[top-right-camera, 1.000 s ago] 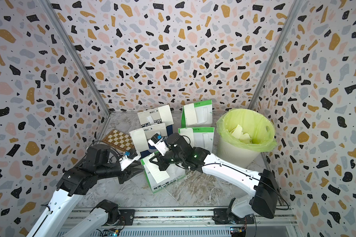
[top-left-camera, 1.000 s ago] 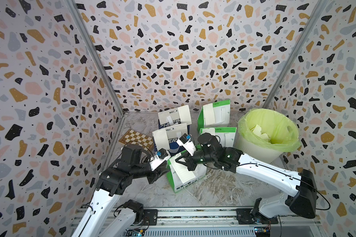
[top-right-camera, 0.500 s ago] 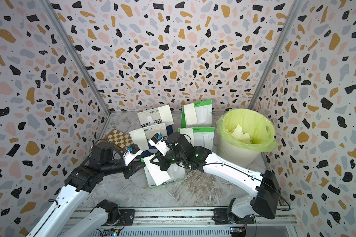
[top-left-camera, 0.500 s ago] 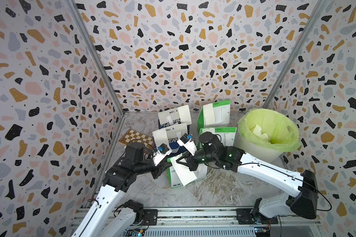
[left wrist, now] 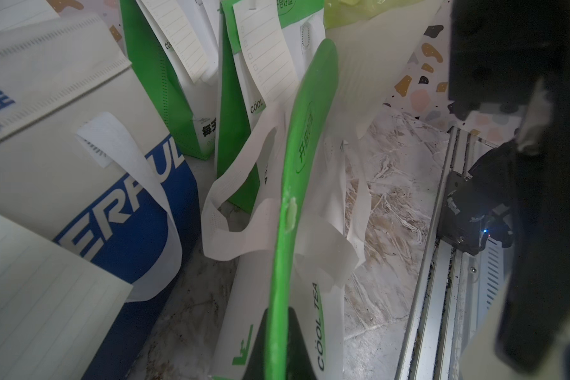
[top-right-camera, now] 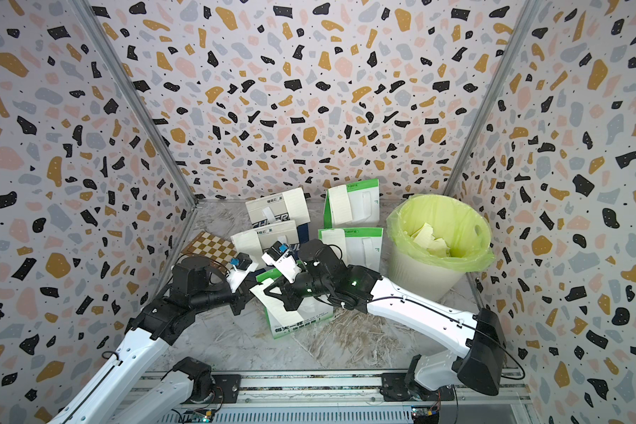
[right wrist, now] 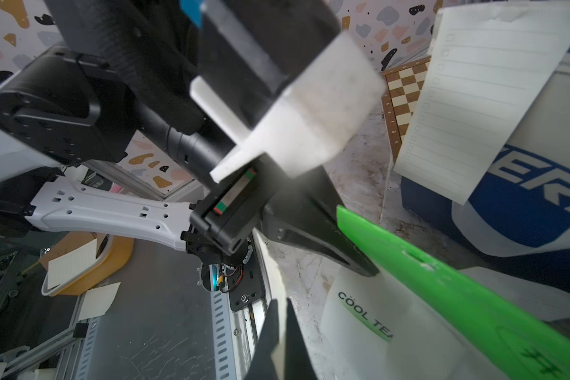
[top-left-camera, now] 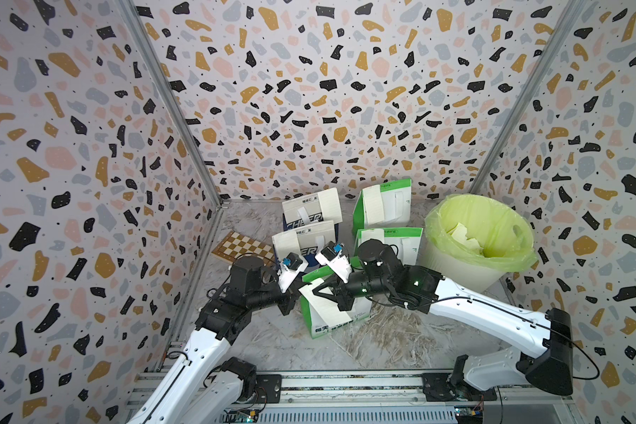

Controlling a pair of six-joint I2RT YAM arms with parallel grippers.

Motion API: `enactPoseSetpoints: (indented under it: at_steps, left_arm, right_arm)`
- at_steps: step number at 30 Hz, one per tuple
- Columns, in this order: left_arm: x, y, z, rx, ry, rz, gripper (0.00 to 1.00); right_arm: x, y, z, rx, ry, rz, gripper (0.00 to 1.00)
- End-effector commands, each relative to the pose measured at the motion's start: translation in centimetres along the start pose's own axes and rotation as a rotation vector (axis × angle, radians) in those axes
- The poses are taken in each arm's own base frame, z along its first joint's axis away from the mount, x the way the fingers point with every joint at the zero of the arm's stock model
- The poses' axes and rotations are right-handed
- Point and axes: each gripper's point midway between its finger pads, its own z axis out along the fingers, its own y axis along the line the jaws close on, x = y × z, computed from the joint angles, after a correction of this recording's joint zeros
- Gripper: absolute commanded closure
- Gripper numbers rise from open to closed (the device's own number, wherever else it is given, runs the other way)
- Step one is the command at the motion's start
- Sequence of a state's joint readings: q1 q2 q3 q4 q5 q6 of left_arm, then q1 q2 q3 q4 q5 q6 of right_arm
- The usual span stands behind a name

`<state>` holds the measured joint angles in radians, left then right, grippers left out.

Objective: Shred takeout receipts and throw away
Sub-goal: Tear off the takeout receipt from the takeout bag.

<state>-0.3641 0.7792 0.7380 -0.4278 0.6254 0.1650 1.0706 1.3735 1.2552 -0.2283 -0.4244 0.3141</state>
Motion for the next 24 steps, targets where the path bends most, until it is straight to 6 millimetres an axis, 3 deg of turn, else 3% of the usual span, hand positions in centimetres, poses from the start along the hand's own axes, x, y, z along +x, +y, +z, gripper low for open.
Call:
enactPoseSetpoints:
  at_steps: [1, 6, 8, 13, 18, 24]
  left_arm:
    - [-0.9, 0.4, 0.3, -0.014, -0.038, -0.009, 1.00]
    - [-1.3, 0.4, -0.2, -0.036, -0.042, 0.003, 0.96]
    - [-1.9, 0.1, -0.8, -0.039, -0.049, 0.028, 0.74]
    - [-4.2, -2.2, -2.7, 0.031, -0.118, 0.098, 0.49]
    - [-6.9, -5.6, -4.9, 0.160, -0.220, 0.151, 0.44]
    - [-10.5, -7.2, -6.6, 0.241, -0.248, 0.149, 0.45]
  right_arm:
    - [-3.4, 1.9, -2.0, 0.003, -0.109, -0.084, 1.00]
    - [-3.6, 1.3, -3.7, 0.079, -0.139, -0.093, 1.00]
    - [-3.7, 0.8, -4.9, 0.128, -0.156, -0.100, 1.00]
    - [-3.8, -0.4, -7.8, 0.204, -0.195, -0.112, 1.00]
    - [-3.8, -0.8, -9.8, 0.216, -0.224, -0.122, 1.00]
    - [-4.0, 0.7, -10.6, 0.157, -0.249, -0.161, 1.00]
